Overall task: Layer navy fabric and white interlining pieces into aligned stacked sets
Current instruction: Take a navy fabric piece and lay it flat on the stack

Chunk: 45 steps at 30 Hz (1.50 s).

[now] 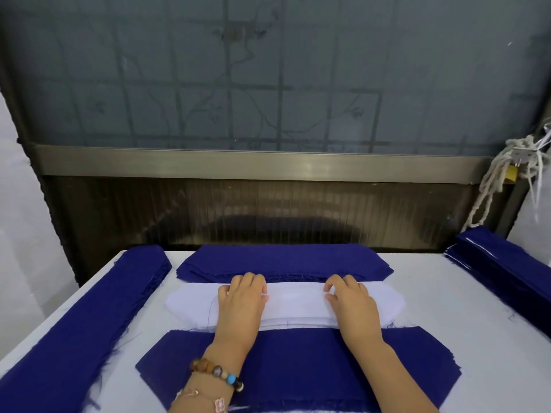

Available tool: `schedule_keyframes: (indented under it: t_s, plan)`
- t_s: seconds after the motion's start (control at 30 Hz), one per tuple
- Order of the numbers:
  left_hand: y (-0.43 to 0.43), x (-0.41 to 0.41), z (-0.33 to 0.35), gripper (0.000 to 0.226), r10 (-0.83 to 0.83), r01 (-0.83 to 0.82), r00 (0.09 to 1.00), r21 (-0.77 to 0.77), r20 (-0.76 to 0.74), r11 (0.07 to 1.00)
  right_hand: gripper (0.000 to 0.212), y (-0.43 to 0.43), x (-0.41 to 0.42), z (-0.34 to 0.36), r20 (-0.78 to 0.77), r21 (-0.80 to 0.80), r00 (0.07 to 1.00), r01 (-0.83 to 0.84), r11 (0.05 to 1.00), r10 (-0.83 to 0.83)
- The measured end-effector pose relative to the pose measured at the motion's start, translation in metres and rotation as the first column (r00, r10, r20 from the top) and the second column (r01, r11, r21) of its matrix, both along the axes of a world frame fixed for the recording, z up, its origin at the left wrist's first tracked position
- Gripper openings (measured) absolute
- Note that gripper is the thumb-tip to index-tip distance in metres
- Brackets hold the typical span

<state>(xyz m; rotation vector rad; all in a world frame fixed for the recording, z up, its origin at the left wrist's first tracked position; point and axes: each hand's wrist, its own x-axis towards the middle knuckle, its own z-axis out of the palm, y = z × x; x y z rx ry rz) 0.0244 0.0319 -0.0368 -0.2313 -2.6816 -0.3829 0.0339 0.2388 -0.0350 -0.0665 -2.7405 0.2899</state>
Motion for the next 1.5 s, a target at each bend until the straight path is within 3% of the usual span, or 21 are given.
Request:
schedule_keyframes:
  t_s: [0.27, 0.4, 0.47, 0.6, 0.73, 0.93, 1.07, 1.3, 1.5]
  plan:
    - [-0.003, 0.009, 0.007, 0.014, -0.09, 0.091, 0.995, 0.042, -0.03, 0.995, 0.018, 0.0, 0.0, -0.001, -0.058, -0.002, 0.998, 0.025, 1.0, -0.025]
    - [-0.002, 0.012, 0.01, 0.025, -0.107, 0.109, 0.993, 0.034, -0.042, 0.993, 0.047, 0.0, -0.001, -0.004, -0.091, -0.003, 0.996, -0.006, 1.0, 0.006]
    - [-0.001, 0.011, 0.011, 0.032, -0.114, 0.115, 0.993, 0.006, -0.039, 0.993, 0.051, 0.0, -0.002, -0.005, -0.08, 0.016, 0.996, -0.026, 1.0, 0.027]
    - [-0.001, 0.01, 0.01, 0.026, -0.118, 0.117, 0.993, -0.048, -0.023, 0.992, 0.036, 0.001, -0.003, -0.006, -0.045, 0.056, 0.998, -0.048, 0.997, 0.051]
    - [-0.004, 0.011, 0.008, 0.021, -0.087, 0.087, 0.995, -0.006, -0.041, 0.996, 0.021, 0.003, -0.003, -0.008, -0.062, 0.011, 0.996, -0.058, 0.998, 0.059]
    - [-0.025, 0.007, 0.005, 0.023, -0.02, 0.015, 0.999, 0.138, 0.037, 0.99, 0.021, 0.014, -0.002, -0.003, -0.019, 0.024, 1.0, -0.005, 1.0, 0.005]
    - [-0.046, 0.003, 0.005, 0.025, 0.003, -0.004, 1.0, 0.216, 0.002, 0.976, 0.023, 0.027, -0.001, 0.001, 0.008, 0.021, 0.996, 0.091, 0.996, -0.092]
    - [-0.075, 0.0, 0.006, 0.019, 0.244, -0.254, 0.967, 0.167, 0.079, 0.953, 0.024, 0.059, 0.004, 0.001, 0.032, -0.098, 0.947, 0.32, 0.942, -0.318]
    - [-0.094, -0.001, 0.006, 0.023, 0.432, -0.451, 0.892, 0.28, 0.131, 0.847, 0.024, 0.067, 0.004, 0.001, 0.054, -0.2, 0.898, 0.439, 0.876, -0.437]
